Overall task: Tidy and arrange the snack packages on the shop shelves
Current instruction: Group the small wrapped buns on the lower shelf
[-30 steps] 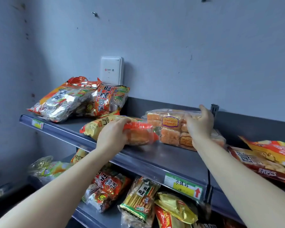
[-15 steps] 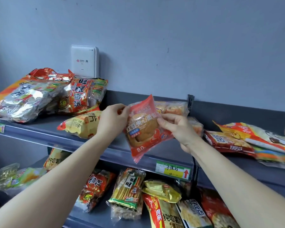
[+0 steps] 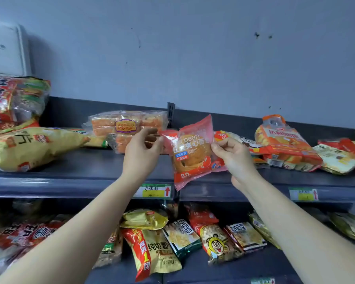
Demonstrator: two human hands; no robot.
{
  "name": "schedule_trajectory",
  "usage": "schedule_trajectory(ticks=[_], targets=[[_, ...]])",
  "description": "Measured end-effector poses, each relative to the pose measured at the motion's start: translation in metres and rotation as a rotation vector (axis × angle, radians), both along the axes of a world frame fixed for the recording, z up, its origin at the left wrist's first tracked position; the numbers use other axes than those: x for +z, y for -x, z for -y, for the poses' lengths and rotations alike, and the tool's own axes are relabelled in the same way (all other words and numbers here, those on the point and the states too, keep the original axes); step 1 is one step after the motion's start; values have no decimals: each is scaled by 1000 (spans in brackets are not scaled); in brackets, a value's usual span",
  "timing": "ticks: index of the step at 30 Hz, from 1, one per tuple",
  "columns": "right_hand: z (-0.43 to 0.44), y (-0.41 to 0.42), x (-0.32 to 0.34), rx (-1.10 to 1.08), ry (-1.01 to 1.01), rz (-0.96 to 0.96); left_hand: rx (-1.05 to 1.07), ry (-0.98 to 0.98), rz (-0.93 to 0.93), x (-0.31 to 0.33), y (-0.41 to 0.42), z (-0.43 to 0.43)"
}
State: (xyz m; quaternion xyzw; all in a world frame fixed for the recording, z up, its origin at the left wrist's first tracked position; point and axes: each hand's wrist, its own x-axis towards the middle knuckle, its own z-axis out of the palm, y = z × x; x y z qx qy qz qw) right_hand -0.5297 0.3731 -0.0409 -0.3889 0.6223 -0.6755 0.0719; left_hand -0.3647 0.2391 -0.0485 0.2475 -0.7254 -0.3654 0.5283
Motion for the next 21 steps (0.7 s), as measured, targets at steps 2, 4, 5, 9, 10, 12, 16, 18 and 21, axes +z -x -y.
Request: schedule_trajectory(ticks=[2,4,5,9,10,12,16,18,21], targets=[[-21,14,-3,-54,-7,17,-46,-11,7,-3,18,-17],[-50,33,-4,-119,16,37,-100,-7,21,-4,41,-42],[-64,42,-5,-146,28,49,-126,0,20,-5,52,-54],[-130,82,-12,-227,33,89,-233,10,47,-9,102,-110],[-148,92,-15,-244,29,102,-262,6,54,-11,116,-125],[-185,112,-20,-284,25,133,-315,8,69,-14,142,-158],[-263,156,-33,-358,-1,171,-389,14,101,-26,192,-225],[-301,179,-42,-396,-26,181,-417,14,131,-36,216,-256],[-352,212,-61,-444,-85,208,-462,-13,194,-57,252,-299]])
